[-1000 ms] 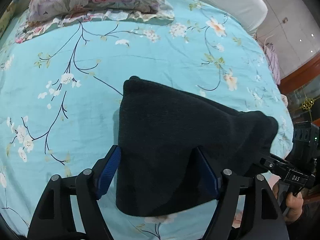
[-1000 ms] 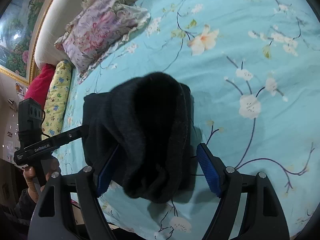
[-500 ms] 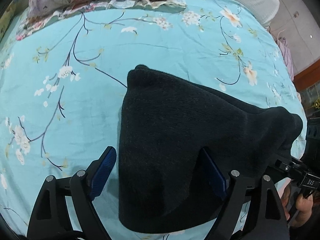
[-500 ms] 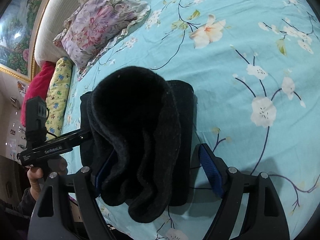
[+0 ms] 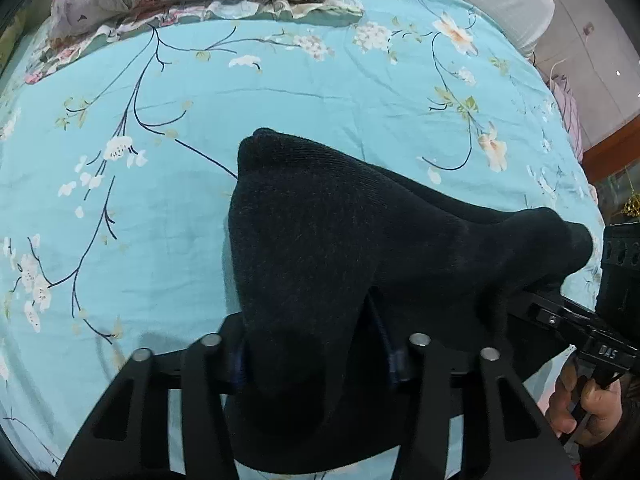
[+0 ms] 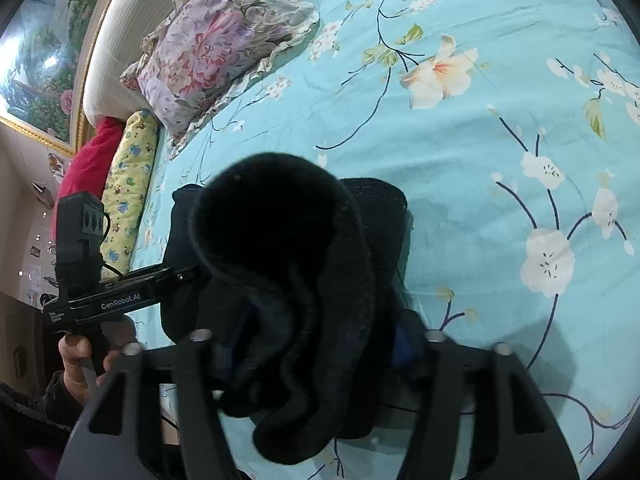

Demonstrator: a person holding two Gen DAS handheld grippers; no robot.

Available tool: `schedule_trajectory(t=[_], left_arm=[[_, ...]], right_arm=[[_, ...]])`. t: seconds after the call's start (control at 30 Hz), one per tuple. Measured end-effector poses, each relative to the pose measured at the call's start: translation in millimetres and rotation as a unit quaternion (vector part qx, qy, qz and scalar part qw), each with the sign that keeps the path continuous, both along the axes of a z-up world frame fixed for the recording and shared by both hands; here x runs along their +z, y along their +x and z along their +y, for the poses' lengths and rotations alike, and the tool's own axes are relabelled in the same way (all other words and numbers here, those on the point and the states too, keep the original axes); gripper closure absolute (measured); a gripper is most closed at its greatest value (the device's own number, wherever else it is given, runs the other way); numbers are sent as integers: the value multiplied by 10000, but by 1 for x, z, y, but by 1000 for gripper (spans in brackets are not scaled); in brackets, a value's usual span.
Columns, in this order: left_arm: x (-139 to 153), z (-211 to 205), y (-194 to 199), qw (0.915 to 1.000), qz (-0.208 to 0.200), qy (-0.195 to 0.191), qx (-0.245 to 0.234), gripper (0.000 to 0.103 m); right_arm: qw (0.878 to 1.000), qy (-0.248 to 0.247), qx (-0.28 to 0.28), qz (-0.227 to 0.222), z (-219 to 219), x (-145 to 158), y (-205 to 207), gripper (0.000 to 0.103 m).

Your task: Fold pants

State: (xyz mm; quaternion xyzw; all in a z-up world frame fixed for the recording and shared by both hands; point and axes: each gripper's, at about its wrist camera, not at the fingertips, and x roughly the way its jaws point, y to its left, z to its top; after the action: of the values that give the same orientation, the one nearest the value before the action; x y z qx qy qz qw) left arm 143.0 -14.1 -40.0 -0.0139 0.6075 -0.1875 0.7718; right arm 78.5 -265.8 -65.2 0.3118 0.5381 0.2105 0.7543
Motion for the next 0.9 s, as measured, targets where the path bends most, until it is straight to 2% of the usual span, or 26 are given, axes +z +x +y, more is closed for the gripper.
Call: schedule_trajectory(t=[0.1,0.27,0.67,0.9], left_arm=[[8,3,-3,10000,-5,-20,5,67],[23,7,-7,10000,-70,-22,5,72],[63,50,-9,9972,-488,231,510,73],[73,81,-4,9928,-674,490,857,73]], right_arm=[[10000,-35,65,-61,2,6,0,56],[9998,-27,112,-152,6,16,4,59],[9972,174,483,-537,42,45,28,60],[9943,273,775,-681,75,54,51,60]])
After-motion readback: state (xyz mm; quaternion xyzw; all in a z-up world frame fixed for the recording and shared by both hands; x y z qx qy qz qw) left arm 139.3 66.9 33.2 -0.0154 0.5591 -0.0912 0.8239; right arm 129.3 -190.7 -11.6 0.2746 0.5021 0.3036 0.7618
